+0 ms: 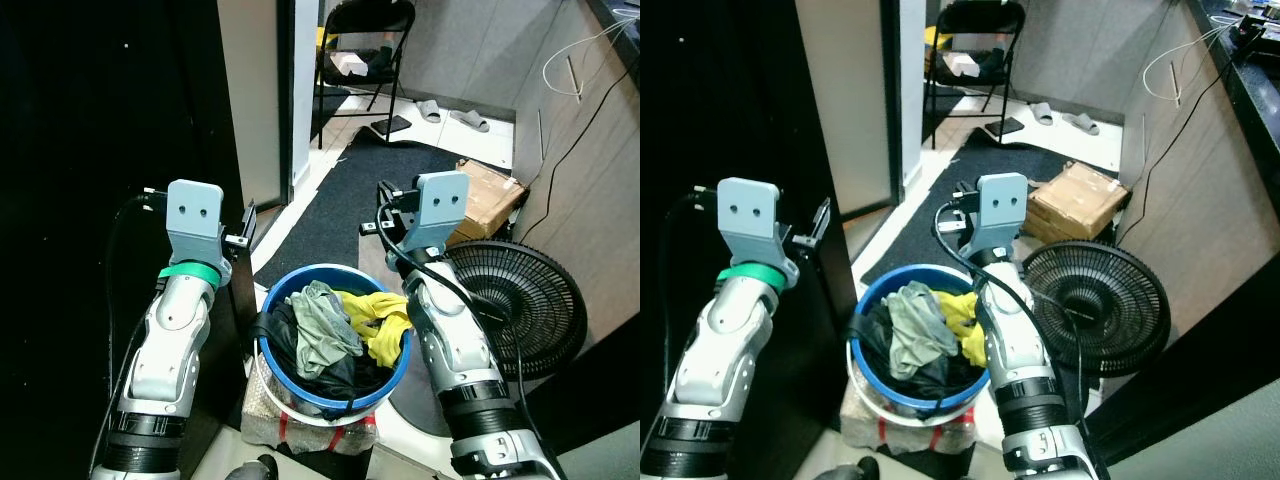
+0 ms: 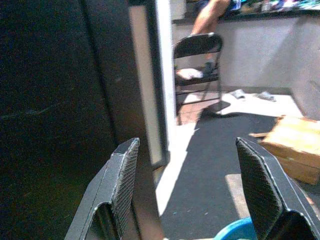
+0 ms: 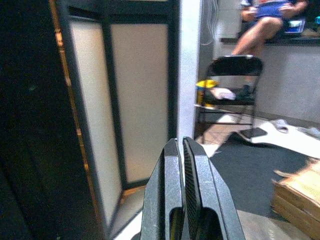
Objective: Clothes washing
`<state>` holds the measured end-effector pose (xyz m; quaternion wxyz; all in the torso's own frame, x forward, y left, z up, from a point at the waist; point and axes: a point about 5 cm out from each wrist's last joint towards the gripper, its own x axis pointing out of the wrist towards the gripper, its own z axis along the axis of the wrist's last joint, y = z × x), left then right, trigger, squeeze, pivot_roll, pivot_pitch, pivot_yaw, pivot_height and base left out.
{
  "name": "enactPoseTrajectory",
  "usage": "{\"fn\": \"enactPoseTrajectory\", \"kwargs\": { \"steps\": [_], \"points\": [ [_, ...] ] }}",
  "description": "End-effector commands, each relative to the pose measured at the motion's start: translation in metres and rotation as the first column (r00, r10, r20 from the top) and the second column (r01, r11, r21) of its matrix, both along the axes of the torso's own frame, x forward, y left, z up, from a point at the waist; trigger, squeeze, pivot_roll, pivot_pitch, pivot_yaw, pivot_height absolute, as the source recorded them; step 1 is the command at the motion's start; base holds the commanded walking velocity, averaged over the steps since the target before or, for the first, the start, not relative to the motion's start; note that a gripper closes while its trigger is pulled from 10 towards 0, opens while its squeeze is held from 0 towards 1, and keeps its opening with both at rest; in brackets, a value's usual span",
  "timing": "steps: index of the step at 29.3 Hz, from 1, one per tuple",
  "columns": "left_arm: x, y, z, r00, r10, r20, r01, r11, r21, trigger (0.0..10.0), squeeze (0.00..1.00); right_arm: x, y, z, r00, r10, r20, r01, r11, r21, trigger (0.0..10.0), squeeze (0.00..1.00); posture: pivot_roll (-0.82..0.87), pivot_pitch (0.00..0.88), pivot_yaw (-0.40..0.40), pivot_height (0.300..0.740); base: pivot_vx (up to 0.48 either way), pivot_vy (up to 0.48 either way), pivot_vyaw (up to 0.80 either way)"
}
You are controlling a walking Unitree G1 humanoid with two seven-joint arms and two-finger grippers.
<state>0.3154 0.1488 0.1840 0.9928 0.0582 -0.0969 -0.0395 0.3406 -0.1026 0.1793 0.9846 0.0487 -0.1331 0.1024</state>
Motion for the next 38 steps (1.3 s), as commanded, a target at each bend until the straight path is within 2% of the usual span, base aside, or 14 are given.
{"fn": "enactPoseTrajectory", "kwargs": {
  "steps": [1, 18, 38],
  "points": [
    [-0.0005, 0.0004, -0.0040, 1.000, -0.004, -0.014, 0.004, 1.000, 0.008, 10.0, 0.00, -0.0002, -0.0011, -0.0026, 1.000, -0.003, -0.008, 0.003, 1.000, -0.003, 10.0, 0.00, 0.05, 0.000, 0.010, 0.675, 0.000, 0.000, 0.00],
    [-0.0003, 0.0002, -0.0039, 1.000, -0.003, -0.014, 0.003, 1.000, 0.008, 10.0, 0.00, -0.0002, -0.0008, -0.0027, 1.000, -0.002, -0.010, 0.002, 1.000, -0.002, 10.0, 0.00, 0.05, 0.000, 0.011, 0.620, 0.000, 0.000, 0.00],
    [-0.0002, -0.0004, -0.0039, 1.000, -0.005, -0.016, 0.005, 1.000, 0.005, 10.0, 0.00, -0.0003, -0.0003, -0.0032, 1.000, 0.000, -0.012, 0.000, 1.000, -0.001, 10.0, 0.00, 0.05, 0.000, 0.012, 0.585, 0.000, 0.000, 0.00]
  ]
}}
